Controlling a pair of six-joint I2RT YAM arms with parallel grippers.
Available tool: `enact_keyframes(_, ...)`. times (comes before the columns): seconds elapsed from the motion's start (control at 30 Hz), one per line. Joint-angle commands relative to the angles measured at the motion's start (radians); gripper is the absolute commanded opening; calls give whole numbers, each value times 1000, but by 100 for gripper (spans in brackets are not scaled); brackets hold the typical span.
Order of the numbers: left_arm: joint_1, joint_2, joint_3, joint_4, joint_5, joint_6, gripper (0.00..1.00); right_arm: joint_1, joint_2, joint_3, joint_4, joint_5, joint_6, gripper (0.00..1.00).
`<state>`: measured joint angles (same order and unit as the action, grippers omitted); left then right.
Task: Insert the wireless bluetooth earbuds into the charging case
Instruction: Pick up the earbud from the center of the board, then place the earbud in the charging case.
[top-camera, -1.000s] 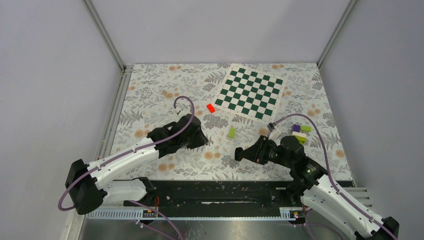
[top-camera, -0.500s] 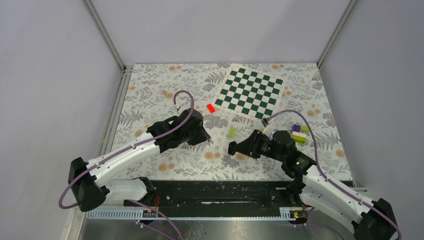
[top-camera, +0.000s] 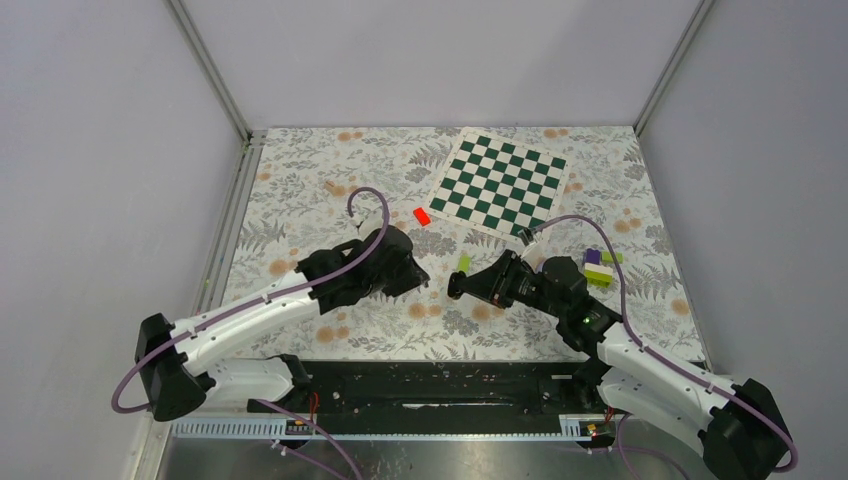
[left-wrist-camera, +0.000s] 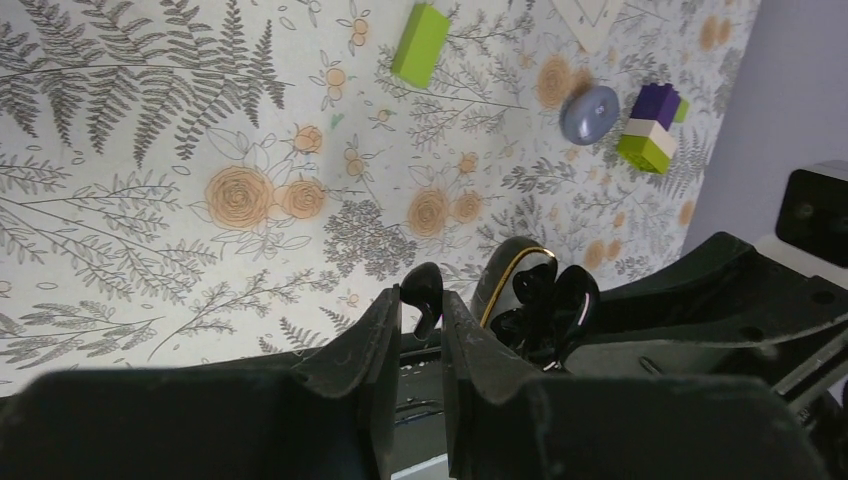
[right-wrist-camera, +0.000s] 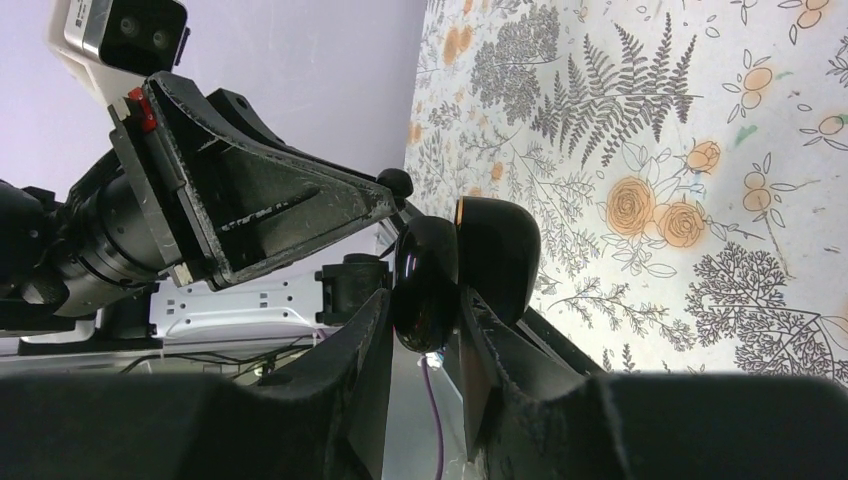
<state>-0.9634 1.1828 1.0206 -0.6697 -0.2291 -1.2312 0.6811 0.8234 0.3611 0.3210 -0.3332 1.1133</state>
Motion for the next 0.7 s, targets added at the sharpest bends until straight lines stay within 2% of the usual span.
enact_keyframes(0.0, -31, -28, 7, 53, -83, -65, 0, -3, -25, -17, 96, 57, 21, 0)
enact_keyframes(0.23, -37, 4, 41, 39, -81, -136, 0, -3, -24, -94, 250, 155, 78, 0)
enact_keyframes(0.5, -43, 86, 135, -39, -36, -209, 0, -3, -40, -129, 308, 204, 86, 0)
enact_keyframes(0.67, -43, 121, 179, -76, -4, -228, 0, -3, -10, -186, 497, 209, 67, 0)
